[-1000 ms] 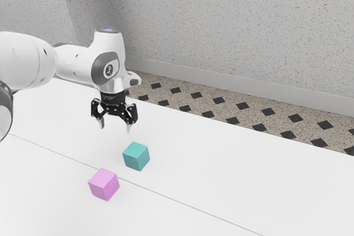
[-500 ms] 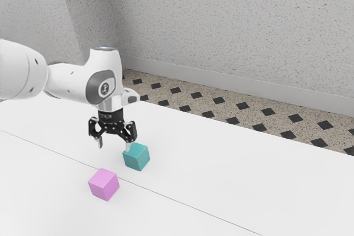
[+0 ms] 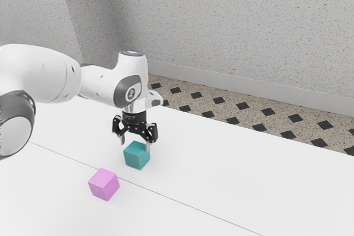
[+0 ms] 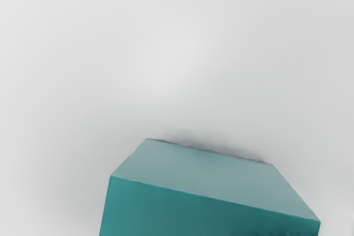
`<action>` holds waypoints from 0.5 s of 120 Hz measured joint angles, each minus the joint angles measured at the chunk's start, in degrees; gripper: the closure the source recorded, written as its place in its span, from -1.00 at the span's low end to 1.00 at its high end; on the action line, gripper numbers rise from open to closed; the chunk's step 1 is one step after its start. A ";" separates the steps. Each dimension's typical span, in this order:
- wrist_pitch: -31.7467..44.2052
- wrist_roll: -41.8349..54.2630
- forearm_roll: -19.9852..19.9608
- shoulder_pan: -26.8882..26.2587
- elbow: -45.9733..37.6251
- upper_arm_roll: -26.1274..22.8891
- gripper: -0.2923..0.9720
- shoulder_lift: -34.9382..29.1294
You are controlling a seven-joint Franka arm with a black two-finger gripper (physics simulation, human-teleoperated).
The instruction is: Pick up the blue block with one arm, and put the blue block on the pink block with one arm
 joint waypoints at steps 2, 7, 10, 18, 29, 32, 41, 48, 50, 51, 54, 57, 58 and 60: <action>0.01 0.05 0.00 0.09 0.13 -0.18 -0.54 0.10; 0.02 0.18 -0.02 0.24 0.32 -0.44 -0.54 0.25; 0.03 0.25 -0.03 0.28 0.37 -0.52 -0.54 0.31; 0.05 0.43 -0.11 0.40 0.33 -0.62 -0.54 0.98; 0.08 0.63 -0.20 0.81 0.46 -1.48 -0.54 2.11; 0.09 0.68 -0.21 0.93 0.55 -1.73 -0.54 2.30; 0.10 0.81 -0.25 1.10 0.70 -2.05 -0.54 2.68; 0.12 0.90 -0.42 1.25 0.73 -2.12 -0.54 3.40; 0.13 0.92 -0.50 1.27 0.74 -2.13 -0.54 3.59; 0.13 0.94 -0.53 1.28 0.75 -2.13 -0.54 3.70; 0.14 0.97 -0.63 1.30 0.78 -2.14 -0.54 3.97; 0.14 1.00 -0.71 1.31 0.80 -2.15 -0.54 4.18; 0.14 1.02 -0.73 1.32 0.81 -2.15 -0.54 4.25; 0.15 1.03 -0.78 1.32 0.84 -2.15 -0.54 4.39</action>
